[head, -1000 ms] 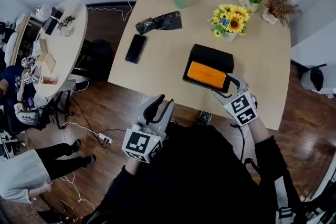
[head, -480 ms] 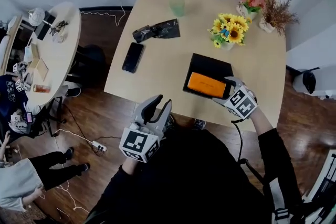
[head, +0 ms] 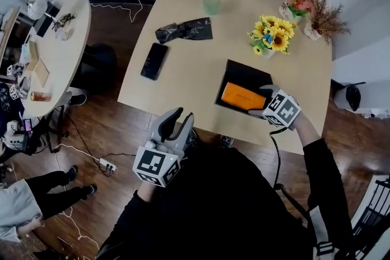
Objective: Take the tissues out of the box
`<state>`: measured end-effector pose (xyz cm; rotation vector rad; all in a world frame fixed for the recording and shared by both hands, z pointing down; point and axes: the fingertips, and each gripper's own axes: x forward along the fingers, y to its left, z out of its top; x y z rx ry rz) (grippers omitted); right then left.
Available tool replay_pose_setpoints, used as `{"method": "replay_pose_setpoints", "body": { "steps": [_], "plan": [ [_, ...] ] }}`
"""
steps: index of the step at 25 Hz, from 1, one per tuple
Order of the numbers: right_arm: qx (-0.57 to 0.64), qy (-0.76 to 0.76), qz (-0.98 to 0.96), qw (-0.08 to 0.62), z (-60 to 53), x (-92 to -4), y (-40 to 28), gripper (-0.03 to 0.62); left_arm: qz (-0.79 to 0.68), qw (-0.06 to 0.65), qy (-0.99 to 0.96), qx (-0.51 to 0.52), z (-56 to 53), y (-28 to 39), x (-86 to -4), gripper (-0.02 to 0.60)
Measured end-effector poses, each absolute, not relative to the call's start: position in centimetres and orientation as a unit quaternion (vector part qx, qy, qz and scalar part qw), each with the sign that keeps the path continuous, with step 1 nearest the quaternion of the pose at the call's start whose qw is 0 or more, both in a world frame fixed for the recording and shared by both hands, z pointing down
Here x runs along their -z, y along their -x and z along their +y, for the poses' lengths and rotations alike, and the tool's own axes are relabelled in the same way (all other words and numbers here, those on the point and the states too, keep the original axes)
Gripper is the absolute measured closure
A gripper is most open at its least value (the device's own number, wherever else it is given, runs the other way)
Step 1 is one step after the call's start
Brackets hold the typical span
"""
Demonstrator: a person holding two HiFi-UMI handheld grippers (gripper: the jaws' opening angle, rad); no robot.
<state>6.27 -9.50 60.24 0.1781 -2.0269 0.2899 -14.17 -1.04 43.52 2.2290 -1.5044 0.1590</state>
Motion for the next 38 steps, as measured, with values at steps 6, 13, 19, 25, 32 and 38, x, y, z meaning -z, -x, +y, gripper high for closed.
{"method": "replay_pose_setpoints", "body": {
  "steps": [6, 13, 19, 25, 32, 38],
  "plan": [
    [-0.126, -0.055, -0.835, 0.533, -9.3, -61.0, -6.0, 0.293, -0.553, 0.227, -0.799, -0.060, -0.5, 15.3, -44.0, 0.485],
    [-0.169, -0.048, -0.817, 0.549, -9.6, -62.1, -5.8, 0.275, -0.551, 0.233, -0.799, -0.064, -0.2, 15.3, -44.3, 0.485],
    [-0.149, -0.049, -0.810, 0.566, -9.2, -62.3, -5.6, 0.324, -0.545, 0.230, -0.804, -0.066, -0.4, 15.0, -44.2, 0.485],
    [-0.066, -0.112, -0.823, 0.553, -9.1, -60.1, -5.6, 0.344, -0.540, 0.220, -0.810, -0.063, -0.9, 15.5, -43.5, 0.485],
    [-0.077, -0.196, -0.852, 0.479, -8.7, -53.9, -6.6, 0.338, -0.513, 0.212, -0.829, -0.064, -1.6, 14.2, -43.0, 0.485],
    [-0.094, -0.297, -0.867, 0.388, -8.2, -48.3, -8.5, 0.336, -0.471, 0.204, -0.855, -0.072, -2.4, 12.2, -42.8, 0.485]
  ]
}}
